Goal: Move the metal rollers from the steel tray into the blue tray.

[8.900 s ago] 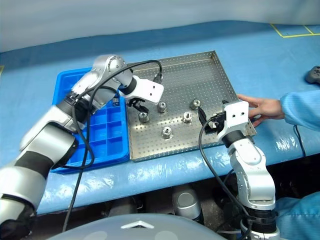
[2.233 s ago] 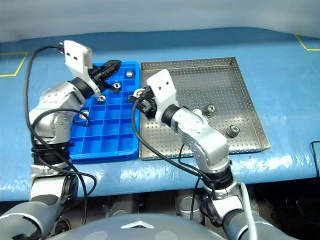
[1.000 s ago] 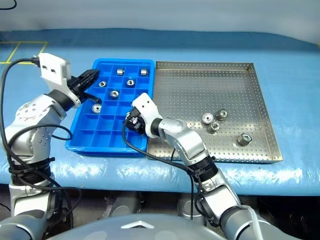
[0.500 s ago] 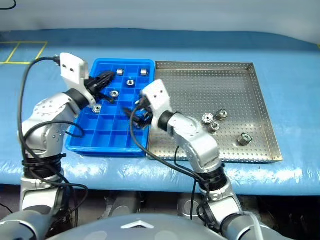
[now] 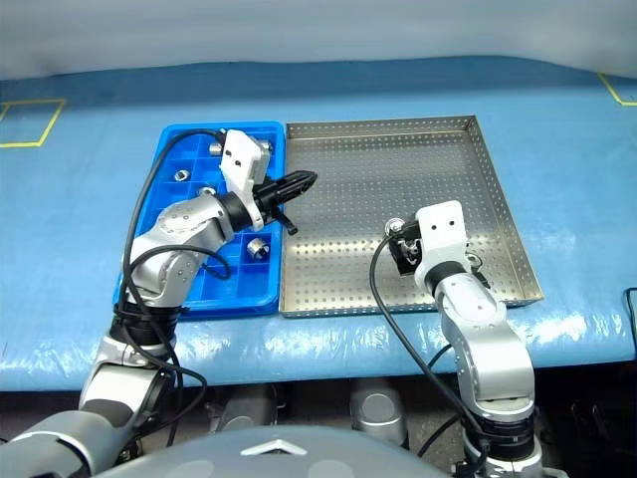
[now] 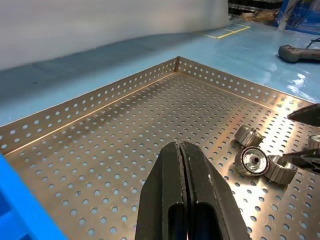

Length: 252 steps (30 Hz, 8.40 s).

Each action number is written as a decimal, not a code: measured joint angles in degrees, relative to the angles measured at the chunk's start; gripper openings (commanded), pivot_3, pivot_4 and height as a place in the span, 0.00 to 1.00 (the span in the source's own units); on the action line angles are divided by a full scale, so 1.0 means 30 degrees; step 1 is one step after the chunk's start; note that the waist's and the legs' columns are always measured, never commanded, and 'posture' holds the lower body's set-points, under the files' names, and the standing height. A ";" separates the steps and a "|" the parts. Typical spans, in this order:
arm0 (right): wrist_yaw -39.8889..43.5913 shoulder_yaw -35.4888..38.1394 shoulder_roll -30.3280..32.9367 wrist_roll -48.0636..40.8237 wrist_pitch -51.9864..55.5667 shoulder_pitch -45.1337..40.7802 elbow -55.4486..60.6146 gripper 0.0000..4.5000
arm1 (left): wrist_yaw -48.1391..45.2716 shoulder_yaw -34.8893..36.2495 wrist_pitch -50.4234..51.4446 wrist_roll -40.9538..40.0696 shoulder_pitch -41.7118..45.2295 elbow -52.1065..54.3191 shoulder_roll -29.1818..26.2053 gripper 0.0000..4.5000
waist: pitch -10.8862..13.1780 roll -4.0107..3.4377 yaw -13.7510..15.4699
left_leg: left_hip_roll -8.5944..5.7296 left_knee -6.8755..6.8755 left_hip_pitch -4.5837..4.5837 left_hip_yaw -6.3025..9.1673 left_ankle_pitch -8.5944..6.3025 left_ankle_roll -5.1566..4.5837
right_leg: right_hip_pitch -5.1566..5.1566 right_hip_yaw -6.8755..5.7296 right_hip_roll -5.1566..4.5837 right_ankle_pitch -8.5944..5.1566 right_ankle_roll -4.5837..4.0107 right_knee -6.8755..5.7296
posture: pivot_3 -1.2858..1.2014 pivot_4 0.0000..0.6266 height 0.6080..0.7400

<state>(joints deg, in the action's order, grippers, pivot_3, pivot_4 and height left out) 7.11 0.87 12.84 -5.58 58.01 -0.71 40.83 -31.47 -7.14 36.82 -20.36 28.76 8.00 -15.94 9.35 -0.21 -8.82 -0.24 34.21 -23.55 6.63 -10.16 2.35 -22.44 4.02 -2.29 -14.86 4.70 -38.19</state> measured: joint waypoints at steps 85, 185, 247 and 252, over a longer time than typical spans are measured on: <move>0.8464 0.1875 0.3143 -1.3498 -0.6189 0.1284 0.2068 0.38 | -0.8057 0.0974 -0.0984 -0.6476 -0.1062 0.1814 -0.2689 0.61 | 0.0006 0.0003 -0.0347 | 0.0022 0.0005 0.0003 -0.0010 -0.0011 -0.0017 | 0.0029 0.0002 0.0012 -0.0005 -0.0004 0.0032 | 0.43 0.24 1.00; 0.4192 -0.0871 0.3414 -0.6731 -0.6055 -0.1485 0.1565 0.38 | 0.0762 0.5004 0.5946 -0.8218 -0.7448 0.7387 -1.1849 0.41 | 0.0038 0.0049 0.0722 | 0.0289 -0.0060 0.0000 -0.0038 -0.0037 0.0022 | -0.0076 0.0030 0.0274 -0.0021 -0.0231 0.0021 | 0.50 0.24 1.00; 0.6955 -0.9933 -0.3070 -0.5673 -0.4529 -1.0875 -1.0769 0.38 | 0.1319 1.0991 0.3751 -0.8665 -0.6645 0.5515 -0.8248 1.00 | 0.0018 0.0066 0.1572 | 0.0350 -0.0081 0.0033 -0.0015 -0.0025 0.0065 | -0.0079 -0.0042 0.0319 0.0012 -0.0357 -0.0022 | 0.52 0.24 1.00; 0.7591 -0.9768 -0.3655 -0.5523 -0.4685 -1.1138 -1.1629 0.38 | 0.1350 1.1026 0.3675 -0.8379 -0.6656 0.5484 -0.8251 1.00 | 0.0018 0.0066 0.1644 | 0.0345 -0.0109 0.0015 -0.0004 -0.0027 0.0067 | -0.0096 -0.0042 0.0316 0.0051 -0.0440 -0.0017 | 0.53 0.24 1.00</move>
<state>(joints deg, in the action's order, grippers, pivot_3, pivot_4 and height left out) 29.88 -28.44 1.88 -22.14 43.96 -34.12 5.94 -27.43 25.94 47.84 -45.50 8.80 24.45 -40.69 9.40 -0.01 -3.89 0.80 33.89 -23.50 6.62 -10.24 2.55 -22.73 3.90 -1.34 -14.71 3.38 -38.24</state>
